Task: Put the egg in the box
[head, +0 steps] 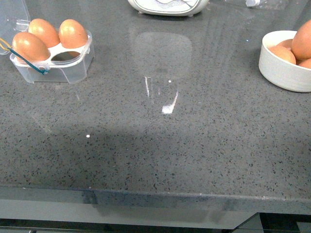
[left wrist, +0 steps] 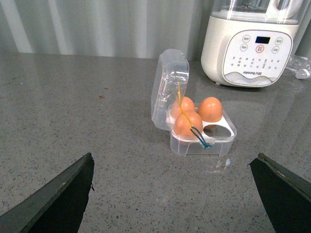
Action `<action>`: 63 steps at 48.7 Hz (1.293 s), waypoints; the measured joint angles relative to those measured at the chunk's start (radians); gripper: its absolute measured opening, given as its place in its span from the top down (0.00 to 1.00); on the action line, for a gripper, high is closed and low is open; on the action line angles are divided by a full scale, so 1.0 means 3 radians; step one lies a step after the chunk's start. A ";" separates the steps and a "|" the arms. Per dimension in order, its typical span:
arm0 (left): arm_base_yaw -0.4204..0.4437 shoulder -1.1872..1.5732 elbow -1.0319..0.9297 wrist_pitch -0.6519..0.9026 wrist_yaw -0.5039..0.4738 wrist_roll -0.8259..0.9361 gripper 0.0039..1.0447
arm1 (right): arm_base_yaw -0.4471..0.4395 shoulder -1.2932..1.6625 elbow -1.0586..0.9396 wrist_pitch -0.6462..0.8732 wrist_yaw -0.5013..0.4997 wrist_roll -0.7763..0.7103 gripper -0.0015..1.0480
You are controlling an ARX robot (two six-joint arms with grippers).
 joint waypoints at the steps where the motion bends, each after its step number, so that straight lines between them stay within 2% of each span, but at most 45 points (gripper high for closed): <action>1: 0.0000 0.0000 0.0000 0.0000 0.0000 0.0000 0.06 | 0.0000 0.0000 0.0000 0.0000 0.0000 -0.0001 0.07; 63: 0.0000 0.0000 0.0000 0.0000 0.0000 0.0000 0.06 | 0.0000 0.0000 0.0000 0.0000 0.0000 0.0000 0.07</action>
